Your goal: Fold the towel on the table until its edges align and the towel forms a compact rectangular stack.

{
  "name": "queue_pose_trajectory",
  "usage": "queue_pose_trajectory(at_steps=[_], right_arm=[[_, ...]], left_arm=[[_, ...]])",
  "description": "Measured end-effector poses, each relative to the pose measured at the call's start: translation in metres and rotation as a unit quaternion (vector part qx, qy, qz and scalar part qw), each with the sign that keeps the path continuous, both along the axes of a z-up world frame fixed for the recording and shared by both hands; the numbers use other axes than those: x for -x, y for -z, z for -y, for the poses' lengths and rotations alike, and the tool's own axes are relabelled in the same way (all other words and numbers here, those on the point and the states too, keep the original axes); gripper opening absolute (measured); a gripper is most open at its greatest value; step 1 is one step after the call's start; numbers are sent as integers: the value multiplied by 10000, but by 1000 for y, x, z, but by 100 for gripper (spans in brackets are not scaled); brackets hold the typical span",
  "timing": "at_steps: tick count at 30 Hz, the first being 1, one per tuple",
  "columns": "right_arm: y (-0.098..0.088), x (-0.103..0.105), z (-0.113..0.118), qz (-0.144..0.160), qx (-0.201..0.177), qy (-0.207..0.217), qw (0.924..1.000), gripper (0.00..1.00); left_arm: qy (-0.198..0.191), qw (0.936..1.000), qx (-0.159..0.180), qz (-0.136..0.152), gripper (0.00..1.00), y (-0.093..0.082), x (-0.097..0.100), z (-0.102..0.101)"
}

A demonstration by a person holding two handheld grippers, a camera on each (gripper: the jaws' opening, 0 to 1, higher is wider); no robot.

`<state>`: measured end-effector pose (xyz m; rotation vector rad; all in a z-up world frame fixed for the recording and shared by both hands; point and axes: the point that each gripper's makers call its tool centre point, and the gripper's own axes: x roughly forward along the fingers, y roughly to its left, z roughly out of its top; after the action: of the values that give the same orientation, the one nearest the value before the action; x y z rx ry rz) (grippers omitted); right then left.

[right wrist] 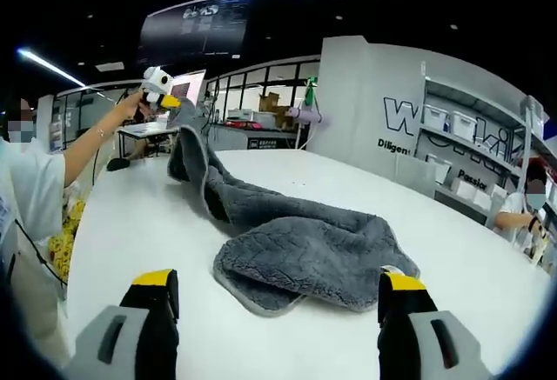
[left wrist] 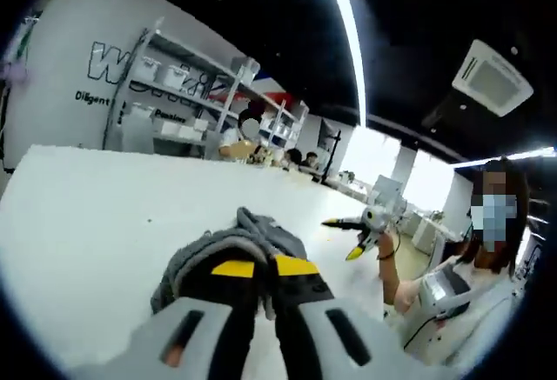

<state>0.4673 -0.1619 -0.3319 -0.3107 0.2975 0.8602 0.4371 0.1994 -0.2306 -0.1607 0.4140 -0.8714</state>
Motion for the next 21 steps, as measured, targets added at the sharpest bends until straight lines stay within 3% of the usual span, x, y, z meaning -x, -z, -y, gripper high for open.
queue_pose_trajectory(at_steps=[6,10,11,13,14,15,16,17,21], right_arm=[[2,0,0,-33,25,0,10000,100],[2,0,-1,-32,34,-15,10000,99],[2,0,-2,-29,42,-16,10000,99],[2,1,-2,-23,57,-27,10000,99],[3,1,-2,-24,57,-32,10000,99],[3,1,-2,-29,59,-29,10000,99],[3,0,-2,-31,63,-27,10000,99],[4,0,-2,-37,77,-23,10000,99],[5,0,-2,-67,78,-20,9999,99]], left_arm=[[420,9933,-762,-764,7,63,37,19],[35,9811,-1490,-1236,7,111,49,5],[-61,9760,-1704,-1354,7,110,51,-7],[162,9668,-1894,-1709,7,148,25,-5],[165,9668,-1858,-1746,7,147,26,-4],[156,9677,-1841,-1714,7,161,17,-6],[149,9701,-1758,-1666,7,164,13,-7],[95,9724,-1697,-1597,7,165,18,2],[5,9743,-1828,-1317,10,164,12,-4]])
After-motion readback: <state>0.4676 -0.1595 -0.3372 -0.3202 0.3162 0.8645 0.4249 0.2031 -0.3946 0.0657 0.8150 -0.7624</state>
